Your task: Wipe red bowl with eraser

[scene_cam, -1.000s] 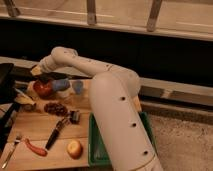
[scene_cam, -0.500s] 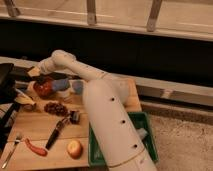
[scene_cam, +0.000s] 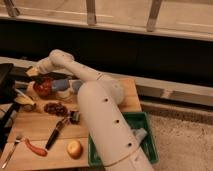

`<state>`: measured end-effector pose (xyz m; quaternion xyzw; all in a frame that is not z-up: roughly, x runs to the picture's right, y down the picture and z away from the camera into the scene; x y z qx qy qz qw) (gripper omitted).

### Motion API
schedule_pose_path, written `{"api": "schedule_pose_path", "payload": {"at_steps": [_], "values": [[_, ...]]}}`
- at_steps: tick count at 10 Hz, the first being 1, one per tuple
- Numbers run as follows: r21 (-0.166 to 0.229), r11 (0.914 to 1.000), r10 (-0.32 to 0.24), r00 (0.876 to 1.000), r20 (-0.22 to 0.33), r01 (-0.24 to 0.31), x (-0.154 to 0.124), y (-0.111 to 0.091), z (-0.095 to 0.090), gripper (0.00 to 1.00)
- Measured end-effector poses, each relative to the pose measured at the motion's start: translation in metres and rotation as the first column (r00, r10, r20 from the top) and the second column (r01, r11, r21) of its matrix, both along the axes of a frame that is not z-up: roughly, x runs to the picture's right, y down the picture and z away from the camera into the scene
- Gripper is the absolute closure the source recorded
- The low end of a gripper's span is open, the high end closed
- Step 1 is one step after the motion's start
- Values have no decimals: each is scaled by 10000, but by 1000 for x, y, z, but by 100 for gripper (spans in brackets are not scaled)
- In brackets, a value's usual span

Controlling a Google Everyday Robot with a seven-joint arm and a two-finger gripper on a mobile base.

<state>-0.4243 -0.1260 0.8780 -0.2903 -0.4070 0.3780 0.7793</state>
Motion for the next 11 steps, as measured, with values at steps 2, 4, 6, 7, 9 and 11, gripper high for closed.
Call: {"api": "schedule_pose_path", "payload": {"at_steps": [2, 4, 6, 7, 9, 11], "values": [[-96, 9997, 215, 9997, -100, -216, 8, 4, 6, 100], [-156, 9995, 284, 9995, -142, -286, 12, 7, 10, 100], [-217, 9993, 290, 9994, -167, -294, 11, 8, 11, 100], [-256, 9992, 314, 9993, -225, -320, 14, 8, 13, 100], [-362, 9990, 230, 9988, -432, -246, 17, 11, 16, 100], [-503, 9984, 229, 9982, -552, -257, 19, 15, 20, 100]]}}
